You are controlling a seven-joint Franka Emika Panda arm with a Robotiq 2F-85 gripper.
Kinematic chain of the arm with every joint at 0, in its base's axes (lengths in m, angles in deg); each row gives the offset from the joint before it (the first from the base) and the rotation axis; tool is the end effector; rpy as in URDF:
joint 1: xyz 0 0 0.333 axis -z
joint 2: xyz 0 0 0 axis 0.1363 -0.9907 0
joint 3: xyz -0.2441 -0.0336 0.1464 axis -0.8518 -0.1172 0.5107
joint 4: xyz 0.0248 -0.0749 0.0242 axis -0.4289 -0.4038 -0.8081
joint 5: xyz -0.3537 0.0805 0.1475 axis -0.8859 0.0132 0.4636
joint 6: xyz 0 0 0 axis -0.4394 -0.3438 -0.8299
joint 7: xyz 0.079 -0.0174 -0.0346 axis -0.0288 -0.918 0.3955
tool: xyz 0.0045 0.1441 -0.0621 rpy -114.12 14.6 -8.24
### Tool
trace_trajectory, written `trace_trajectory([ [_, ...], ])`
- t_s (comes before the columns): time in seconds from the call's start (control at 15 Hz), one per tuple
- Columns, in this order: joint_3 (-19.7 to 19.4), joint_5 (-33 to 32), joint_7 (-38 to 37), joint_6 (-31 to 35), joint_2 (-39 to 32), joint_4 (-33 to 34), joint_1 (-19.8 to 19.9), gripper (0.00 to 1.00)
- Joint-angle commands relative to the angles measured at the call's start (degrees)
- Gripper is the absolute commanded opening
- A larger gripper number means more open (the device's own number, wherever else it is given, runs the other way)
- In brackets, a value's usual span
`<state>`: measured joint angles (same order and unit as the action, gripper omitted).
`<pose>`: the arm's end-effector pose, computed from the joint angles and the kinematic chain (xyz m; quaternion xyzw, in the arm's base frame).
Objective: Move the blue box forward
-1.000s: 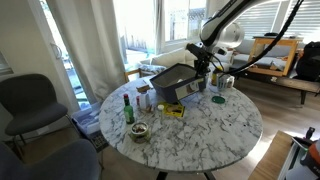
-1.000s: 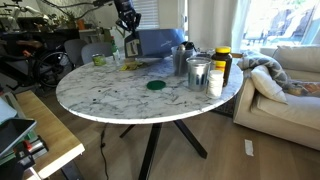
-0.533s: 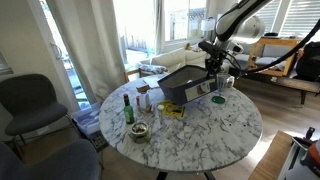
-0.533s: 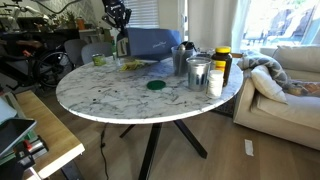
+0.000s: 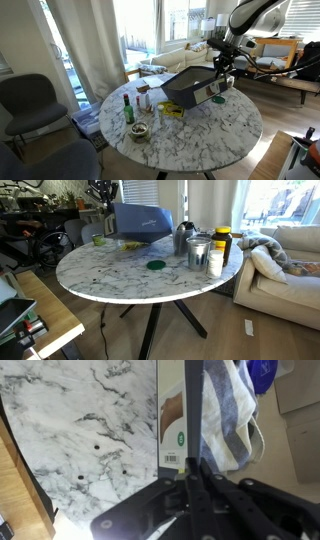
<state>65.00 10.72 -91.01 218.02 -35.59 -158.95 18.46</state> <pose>0.4210 -0.1100 0.3289 -0.6255 0.7705 -0.0544 0.1097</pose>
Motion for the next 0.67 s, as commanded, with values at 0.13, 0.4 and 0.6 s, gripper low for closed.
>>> trace_trajectory([
  [0.13,4.3,-4.3,-4.6,-3.5,12.1,-5.7,5.4,0.01],
  [0.4,7.4,-5.5,-9.0,-5.3,19.0,-9.1,7.5,0.01],
  [0.6,9.8,-3.1,-13.3,-7.6,17.7,-6.8,6.2,0.01],
])
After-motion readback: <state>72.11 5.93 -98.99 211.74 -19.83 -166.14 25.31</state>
